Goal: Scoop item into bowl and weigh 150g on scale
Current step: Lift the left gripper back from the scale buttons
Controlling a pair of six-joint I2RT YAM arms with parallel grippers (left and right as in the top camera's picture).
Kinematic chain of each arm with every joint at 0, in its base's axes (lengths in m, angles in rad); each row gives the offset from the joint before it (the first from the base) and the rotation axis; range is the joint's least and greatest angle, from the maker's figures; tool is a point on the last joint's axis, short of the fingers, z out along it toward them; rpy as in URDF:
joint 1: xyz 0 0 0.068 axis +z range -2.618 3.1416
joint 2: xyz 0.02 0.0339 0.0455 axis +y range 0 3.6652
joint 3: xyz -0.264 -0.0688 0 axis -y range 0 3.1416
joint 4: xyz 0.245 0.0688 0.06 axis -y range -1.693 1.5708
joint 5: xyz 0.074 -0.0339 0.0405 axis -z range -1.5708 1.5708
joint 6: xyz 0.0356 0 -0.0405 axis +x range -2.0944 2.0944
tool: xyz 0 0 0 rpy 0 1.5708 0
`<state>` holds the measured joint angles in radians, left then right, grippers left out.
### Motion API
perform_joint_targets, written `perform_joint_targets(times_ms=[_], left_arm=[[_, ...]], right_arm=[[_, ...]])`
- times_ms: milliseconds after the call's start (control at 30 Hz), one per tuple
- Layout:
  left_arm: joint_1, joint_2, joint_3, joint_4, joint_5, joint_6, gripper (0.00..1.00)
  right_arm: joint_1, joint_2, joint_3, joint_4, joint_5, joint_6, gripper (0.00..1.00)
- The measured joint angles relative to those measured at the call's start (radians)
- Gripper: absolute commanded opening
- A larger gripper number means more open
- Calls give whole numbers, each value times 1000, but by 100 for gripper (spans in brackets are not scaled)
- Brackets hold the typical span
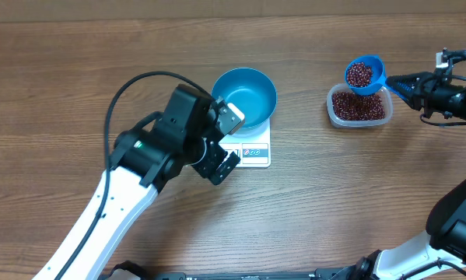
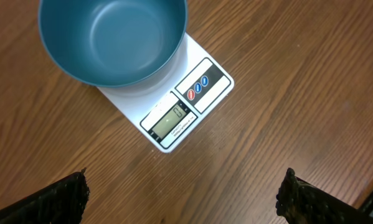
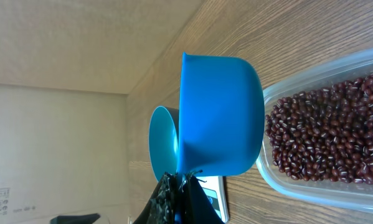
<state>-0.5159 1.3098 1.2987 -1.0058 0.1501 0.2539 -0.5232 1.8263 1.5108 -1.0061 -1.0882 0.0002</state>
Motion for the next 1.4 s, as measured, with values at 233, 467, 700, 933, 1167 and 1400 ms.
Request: perform_joint_targets(times_ms=[233, 467, 700, 933, 1167, 1400], left_arm=[[0, -50, 4, -53, 0, 32, 100], [0, -50, 4, -61, 0, 55, 100], [0, -50, 4, -40, -1, 64, 100], [0, -50, 4, -36, -13, 64, 99], [0, -50, 4, -3, -61, 64, 100], [0, -50, 4, 12, -73, 64, 100]], right_arm=[[0, 0, 0, 0, 0, 0, 4], [0, 0, 0, 0, 0, 0, 4], [0, 0, 0, 0, 0, 0, 4], [0, 0, 0, 0, 0, 0, 4], [0, 0, 0, 0, 0, 0, 4], [0, 0, 0, 0, 0, 0, 4]])
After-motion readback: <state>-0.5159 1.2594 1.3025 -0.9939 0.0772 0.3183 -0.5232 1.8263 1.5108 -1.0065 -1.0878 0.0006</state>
